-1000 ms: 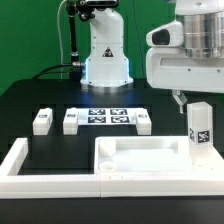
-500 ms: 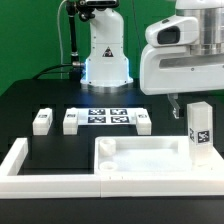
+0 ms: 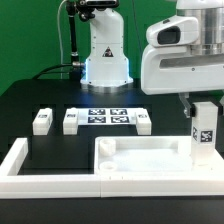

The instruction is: Assemble desk

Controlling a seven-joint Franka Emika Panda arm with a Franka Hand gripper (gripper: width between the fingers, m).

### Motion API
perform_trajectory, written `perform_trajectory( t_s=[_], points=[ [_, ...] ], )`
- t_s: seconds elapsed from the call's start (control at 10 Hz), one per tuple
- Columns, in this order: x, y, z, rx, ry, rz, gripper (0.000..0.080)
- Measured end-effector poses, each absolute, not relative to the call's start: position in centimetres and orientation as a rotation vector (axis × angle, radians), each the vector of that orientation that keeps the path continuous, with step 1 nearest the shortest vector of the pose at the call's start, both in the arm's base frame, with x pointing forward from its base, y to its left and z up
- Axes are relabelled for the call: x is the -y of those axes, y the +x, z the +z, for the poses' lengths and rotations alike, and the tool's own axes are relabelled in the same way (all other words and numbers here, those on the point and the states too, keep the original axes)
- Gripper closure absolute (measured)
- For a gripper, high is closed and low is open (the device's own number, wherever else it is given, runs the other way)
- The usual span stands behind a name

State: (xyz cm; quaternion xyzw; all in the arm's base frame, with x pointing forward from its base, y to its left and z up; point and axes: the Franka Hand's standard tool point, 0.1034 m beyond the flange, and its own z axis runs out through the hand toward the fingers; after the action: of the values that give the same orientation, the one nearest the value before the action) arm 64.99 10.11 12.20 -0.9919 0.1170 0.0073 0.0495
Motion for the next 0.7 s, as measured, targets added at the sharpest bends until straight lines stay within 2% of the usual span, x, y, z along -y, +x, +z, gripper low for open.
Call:
perform_trajectory(
  t_s=[0.3,0.7],
  points=[
    [-10.15,64.98,12.20,-0.624,-2.979,0.036,0.0511],
    [-9.60,65.04,12.05,-1.390,-2.642,0.090,0.0511]
  ],
)
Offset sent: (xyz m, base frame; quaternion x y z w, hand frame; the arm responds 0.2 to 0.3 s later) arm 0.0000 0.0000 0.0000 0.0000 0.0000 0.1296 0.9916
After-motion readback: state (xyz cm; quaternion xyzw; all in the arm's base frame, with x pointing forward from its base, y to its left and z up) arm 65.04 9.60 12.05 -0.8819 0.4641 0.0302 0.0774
